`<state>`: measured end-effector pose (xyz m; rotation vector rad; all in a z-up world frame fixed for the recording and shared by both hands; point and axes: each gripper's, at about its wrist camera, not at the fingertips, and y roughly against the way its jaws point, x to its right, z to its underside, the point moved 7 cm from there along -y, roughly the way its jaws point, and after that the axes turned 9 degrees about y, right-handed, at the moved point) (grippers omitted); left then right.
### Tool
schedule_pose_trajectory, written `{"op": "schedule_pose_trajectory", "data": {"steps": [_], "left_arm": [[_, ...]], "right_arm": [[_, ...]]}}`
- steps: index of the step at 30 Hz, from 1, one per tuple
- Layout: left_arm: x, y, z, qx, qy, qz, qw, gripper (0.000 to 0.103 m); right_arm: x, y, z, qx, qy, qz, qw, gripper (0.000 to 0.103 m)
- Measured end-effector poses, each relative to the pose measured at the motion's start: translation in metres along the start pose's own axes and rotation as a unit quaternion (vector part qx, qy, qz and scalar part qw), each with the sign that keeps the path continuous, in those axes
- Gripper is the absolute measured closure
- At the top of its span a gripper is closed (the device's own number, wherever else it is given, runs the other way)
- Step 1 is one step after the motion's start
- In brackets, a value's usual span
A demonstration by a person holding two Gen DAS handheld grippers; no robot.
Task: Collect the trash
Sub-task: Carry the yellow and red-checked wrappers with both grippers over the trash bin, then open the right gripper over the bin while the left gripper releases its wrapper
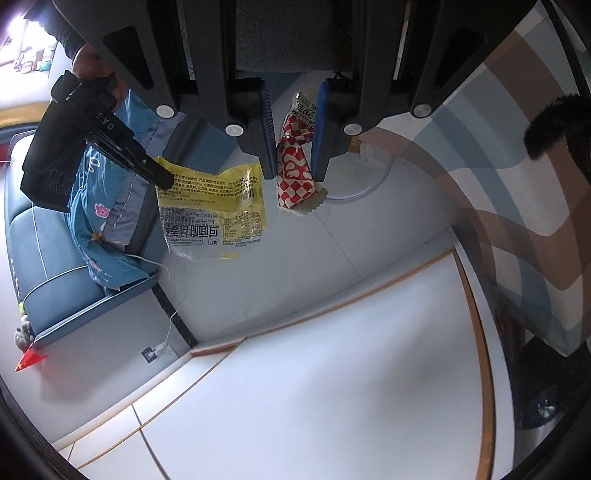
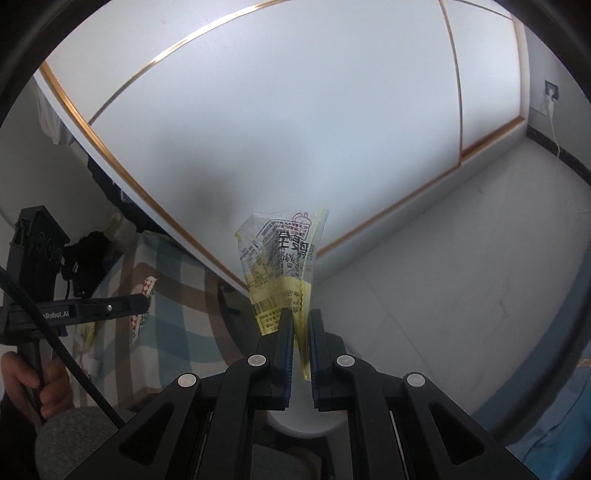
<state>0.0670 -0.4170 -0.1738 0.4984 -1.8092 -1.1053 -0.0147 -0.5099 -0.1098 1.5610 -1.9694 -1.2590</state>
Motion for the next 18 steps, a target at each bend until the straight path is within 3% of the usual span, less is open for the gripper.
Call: {"op": "schedule_pose_trajectory", "data": {"steps": [9,18], "left_arm": [[0.011,-0.042,-0.008,-0.060,0.009,0.006,0.9981,0.089],[0.007,-0.066,-0.006,-0.099,0.017,0.003,0.9950,0.089]], "right_arm": [[0.020,-0.064,0.040,-0.083,-0.011,0.007,0.996,0.096],[0.019,-0.112,0.091,-0.171,0.005,-0.007,0.985,0.092]]}}
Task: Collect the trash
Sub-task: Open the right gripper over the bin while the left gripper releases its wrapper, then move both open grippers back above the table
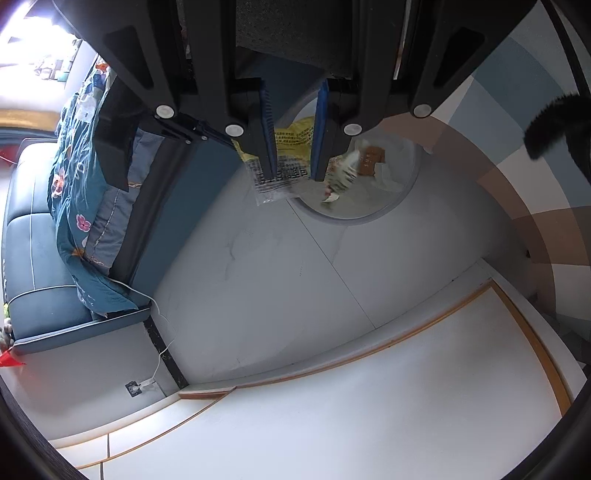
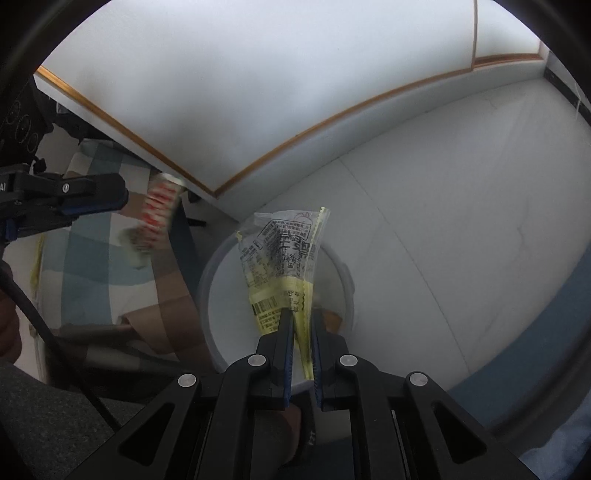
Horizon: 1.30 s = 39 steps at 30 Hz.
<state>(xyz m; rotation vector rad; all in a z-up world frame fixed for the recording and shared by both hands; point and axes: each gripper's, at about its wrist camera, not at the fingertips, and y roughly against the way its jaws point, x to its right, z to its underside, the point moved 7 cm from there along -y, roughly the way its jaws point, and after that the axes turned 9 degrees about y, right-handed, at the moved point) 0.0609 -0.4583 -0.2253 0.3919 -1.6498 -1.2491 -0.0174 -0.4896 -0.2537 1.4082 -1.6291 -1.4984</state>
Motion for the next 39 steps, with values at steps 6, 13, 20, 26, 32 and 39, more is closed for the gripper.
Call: {"op": "schedule_pose_trajectory", "data": {"steps": [6,13,20,26,32,39], "left_arm": [[0.001,-0.013,0.005,-0.019,-0.010,-0.001,0.9998,0.089],[-0.002,-0.012,0.006,-0.022,-0.007,-0.008,0.9997,0.089],[-0.014,0.000,0.007,0.000,0.012,-0.033,0.9994,0.088],[-0.020,0.032,0.008,0.058,0.015,-0.068,0.9959,0.065],[-0.022,0.076,0.013,0.135,0.011,-0.114,0.9842,0.050],[-0.029,0.136,0.030,0.217,0.023,-0.147,0.9648,0.034]], "right_arm": [[-0.009,-0.022,0.004,-0.016,-0.002,-0.020,1.000,0.089],[-0.004,-0.024,0.011,-0.034,-0.022,-0.034,0.999,0.084],[0.004,-0.006,0.010,-0.015,-0.038,-0.029,0.999,0.072],[0.011,0.031,-0.004,0.037,-0.050,-0.015,0.998,0.060],[0.004,0.074,-0.021,0.093,-0.055,-0.015,0.994,0.046],[-0.019,0.132,-0.042,0.159,-0.032,-0.004,0.987,0.038]]}}
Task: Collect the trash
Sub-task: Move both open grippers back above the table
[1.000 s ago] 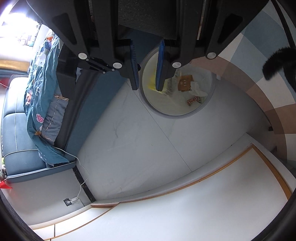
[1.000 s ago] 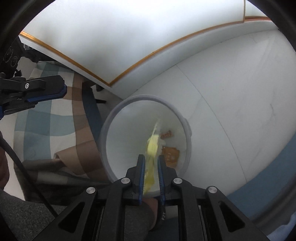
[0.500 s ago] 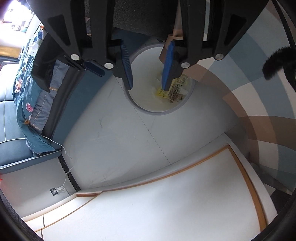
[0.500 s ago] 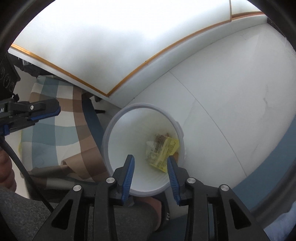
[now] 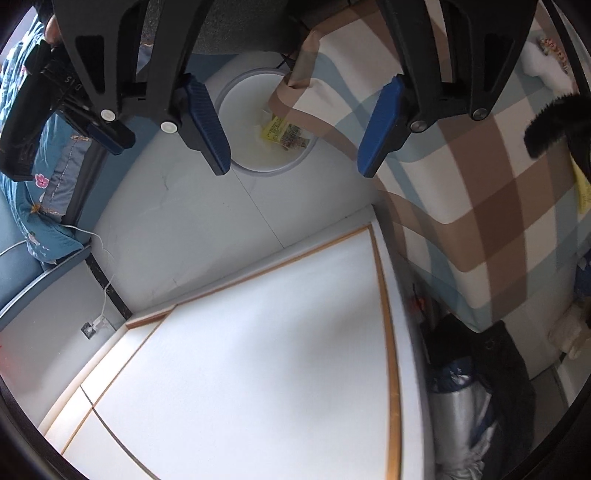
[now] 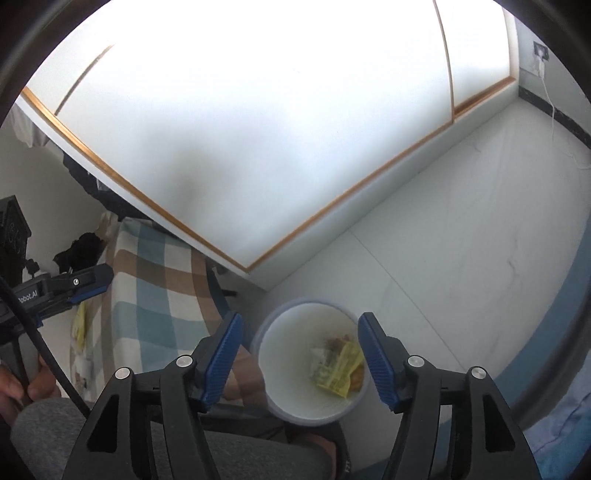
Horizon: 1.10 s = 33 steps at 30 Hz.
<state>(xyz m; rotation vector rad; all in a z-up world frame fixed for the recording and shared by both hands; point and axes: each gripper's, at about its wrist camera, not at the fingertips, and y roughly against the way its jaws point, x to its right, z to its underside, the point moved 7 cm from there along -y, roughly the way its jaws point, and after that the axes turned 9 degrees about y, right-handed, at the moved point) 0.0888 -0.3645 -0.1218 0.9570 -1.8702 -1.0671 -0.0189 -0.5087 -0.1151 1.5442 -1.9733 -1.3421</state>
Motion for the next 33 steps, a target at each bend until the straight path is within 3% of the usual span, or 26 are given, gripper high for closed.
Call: {"op": "schedule_pose_trajectory", "data": {"steps": [6,9,17,25,33], "left_arm": [[-0.038,0.057,-0.010,0.091,0.026,-0.030,0.9951,0.021],[-0.067,0.087,-0.010,0.134,0.052,-0.052,0.9882,0.016],[-0.132,0.146,-0.002,0.201,0.127,-0.078,0.9681,0.013],[-0.198,0.195,0.014,0.257,0.175,-0.116,0.9431,0.012],[-0.262,0.221,0.037,0.273,0.225,-0.136,0.9254,0.007]], "right_arm": [[-0.041,0.047,-0.033,0.063,0.037,0.000,0.997,0.033],[-0.070,0.067,-0.048,0.091,0.055,-0.007,0.994,0.032],[-0.169,0.098,-0.067,0.147,0.126,-0.049,0.980,0.020],[-0.259,0.102,-0.055,0.154,0.186,-0.106,0.965,0.018],[-0.345,0.083,-0.028,0.132,0.247,-0.154,0.948,0.015]]}}
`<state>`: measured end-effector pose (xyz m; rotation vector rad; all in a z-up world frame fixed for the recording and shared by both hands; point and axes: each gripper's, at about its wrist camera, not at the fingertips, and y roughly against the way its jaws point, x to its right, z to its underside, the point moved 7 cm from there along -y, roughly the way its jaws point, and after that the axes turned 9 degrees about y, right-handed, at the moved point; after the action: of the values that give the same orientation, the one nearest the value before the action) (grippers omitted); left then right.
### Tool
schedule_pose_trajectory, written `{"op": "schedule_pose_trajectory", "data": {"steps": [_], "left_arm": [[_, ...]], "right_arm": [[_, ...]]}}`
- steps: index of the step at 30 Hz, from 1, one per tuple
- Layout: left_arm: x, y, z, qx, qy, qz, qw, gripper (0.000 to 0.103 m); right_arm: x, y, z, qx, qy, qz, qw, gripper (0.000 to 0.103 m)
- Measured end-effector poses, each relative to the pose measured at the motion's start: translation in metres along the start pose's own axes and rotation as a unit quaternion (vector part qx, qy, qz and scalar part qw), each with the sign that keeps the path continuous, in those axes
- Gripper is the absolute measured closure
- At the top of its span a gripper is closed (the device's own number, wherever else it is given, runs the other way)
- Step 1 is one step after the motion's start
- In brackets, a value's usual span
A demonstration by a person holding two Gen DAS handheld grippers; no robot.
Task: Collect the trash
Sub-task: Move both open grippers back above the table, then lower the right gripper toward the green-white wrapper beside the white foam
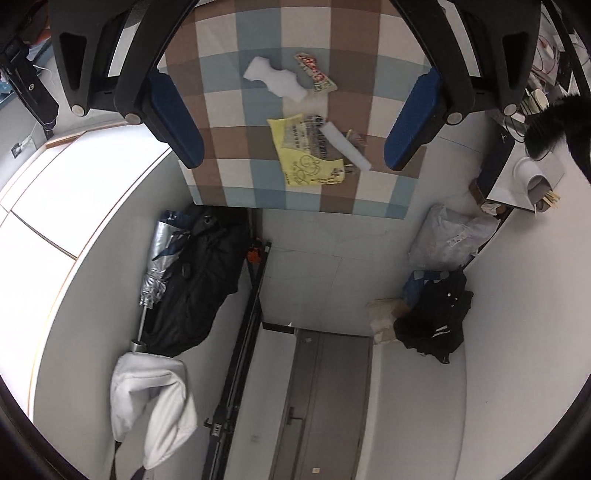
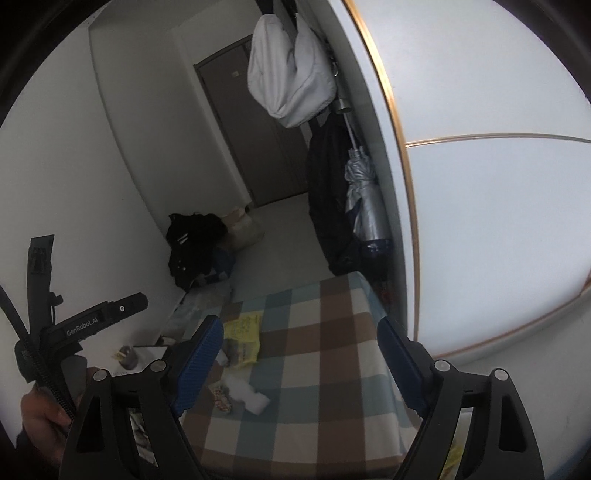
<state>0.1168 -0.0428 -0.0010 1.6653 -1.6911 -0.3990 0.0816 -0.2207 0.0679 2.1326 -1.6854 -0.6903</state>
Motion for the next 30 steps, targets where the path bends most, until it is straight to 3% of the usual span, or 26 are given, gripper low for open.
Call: {"op": "schedule_pose_trajectory", "data": {"steps": [5,10,16,19,22,30], "left_arm": [[-0.038,-0.004,-0.003,-0.003,0.018,-0.019,0.9996,0.006],[-0.076,-0.013,-0.007,0.002,0.030,-0.044,0.9986,0.006],[-0.110,-0.029,-0.011,-0.003,0.061,-0.050,0.9968,0.006],[-0.124,-0.039,-0.008,-0.011,0.064,-0.062,0.9960,0.006],[-0.136,-0.042,-0.013,-0.007,0.042,-0.112,0.9928,0.006],[-0.145,-0.044,-0.021,-0.009,0.053,-0.091,0.9944,0.006]], "right_arm": [[-0.044,-0.028,0.003,-0.014,0.055,-0.022,0.998,0.011],[-0.077,-0.064,0.012,-0.035,0.072,-0.056,0.995,0.010],[-0.104,-0.117,0.023,-0.098,0.107,-0.077,0.986,0.010],[-0.113,-0.143,0.033,-0.133,0.136,-0.088,0.978,0.010],[-0.121,-0.162,0.044,-0.164,0.168,-0.090,0.968,0.010],[-0.138,-0.212,0.075,-0.237,0.201,-0.116,0.943,0.012]]}}
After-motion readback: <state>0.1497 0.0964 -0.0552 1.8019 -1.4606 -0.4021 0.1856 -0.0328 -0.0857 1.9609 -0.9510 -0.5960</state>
